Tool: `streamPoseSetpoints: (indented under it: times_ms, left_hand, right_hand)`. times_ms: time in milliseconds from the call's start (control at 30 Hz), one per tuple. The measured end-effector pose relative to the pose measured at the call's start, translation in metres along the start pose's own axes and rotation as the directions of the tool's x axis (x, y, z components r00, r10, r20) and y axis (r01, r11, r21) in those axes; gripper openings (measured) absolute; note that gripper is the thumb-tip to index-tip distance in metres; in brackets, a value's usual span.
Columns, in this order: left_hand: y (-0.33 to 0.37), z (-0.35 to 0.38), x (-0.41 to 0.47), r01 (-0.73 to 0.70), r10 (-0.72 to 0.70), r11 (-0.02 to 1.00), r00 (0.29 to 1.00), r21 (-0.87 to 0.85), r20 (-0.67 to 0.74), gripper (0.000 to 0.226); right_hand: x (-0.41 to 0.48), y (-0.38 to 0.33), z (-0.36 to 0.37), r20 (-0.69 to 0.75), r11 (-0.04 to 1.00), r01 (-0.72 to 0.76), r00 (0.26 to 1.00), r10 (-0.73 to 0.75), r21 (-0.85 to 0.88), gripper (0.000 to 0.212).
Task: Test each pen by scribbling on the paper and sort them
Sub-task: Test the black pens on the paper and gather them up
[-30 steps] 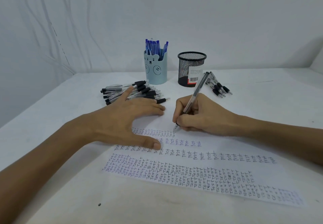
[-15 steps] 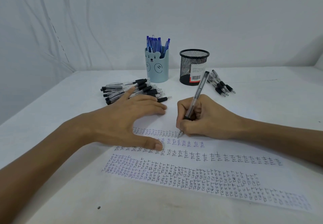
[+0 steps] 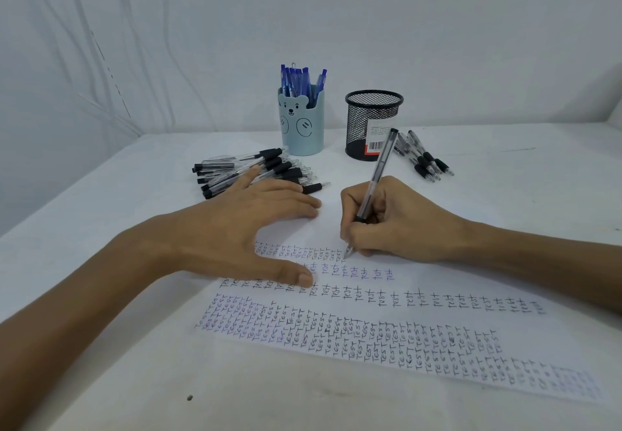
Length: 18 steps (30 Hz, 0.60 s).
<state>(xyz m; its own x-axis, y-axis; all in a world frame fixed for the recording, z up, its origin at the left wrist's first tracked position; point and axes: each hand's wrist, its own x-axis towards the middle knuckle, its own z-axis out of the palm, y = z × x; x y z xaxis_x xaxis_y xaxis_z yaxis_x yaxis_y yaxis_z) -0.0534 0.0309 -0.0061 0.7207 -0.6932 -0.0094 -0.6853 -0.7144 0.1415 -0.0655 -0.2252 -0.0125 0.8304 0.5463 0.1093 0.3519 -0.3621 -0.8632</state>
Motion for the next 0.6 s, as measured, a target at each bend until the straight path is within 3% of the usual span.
streamPoseSetpoints:
  times_ms: [600]
  left_hand:
    - [0.0013,-0.0017,-0.0008,0.012,-0.012,1.0,1.0,-0.02,0.017,0.095]
  right_hand:
    - [0.0013,0.0048,-0.0008,-0.034,0.999,0.028,0.999,-0.029,-0.037,0.013]
